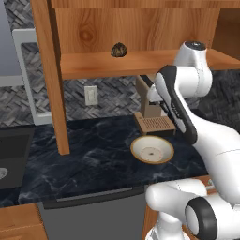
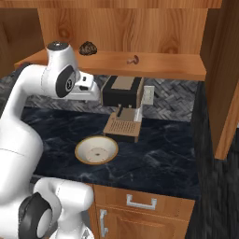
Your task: Pick the mushroom from the cabinet and place it in the bowl. Then pick the bowl and place it in the sink. Then turn on the sink facuet.
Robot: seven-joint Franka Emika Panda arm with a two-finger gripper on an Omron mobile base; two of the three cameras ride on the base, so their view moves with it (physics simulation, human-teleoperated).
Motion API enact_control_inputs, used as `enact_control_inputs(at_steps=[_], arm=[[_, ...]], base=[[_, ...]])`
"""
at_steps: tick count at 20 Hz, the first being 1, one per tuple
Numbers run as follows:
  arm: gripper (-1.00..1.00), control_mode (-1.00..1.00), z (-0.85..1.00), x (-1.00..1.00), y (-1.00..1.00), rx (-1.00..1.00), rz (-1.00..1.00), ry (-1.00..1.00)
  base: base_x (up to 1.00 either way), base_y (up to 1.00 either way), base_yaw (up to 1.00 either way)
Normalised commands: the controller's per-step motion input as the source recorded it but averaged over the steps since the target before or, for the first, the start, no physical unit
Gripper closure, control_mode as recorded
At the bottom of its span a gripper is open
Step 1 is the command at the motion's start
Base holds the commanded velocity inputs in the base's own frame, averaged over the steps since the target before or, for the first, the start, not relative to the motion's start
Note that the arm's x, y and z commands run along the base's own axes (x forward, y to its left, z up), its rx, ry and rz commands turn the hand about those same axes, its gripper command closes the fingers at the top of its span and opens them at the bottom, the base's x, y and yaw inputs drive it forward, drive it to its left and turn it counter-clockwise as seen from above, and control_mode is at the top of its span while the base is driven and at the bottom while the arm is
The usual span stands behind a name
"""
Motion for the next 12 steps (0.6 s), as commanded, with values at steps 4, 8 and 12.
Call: enact_control_inputs(at_steps=[4,8,12], arm=[[-1.00,-1.00,0.97,-0.44,-0.43,-0.07,-0.07,-0.53],[-1.00,-1.00,0.99,-0.36,-0.47,-0.02,-0.16,-0.45],[-1.00,-1.00,0.96,-0.13,-0.66,0.00,-0.20,-0.31]], base=[[0.00,0.00,0.00],[0.00,0.00,0.00],[0.00,0.00,0.00]])
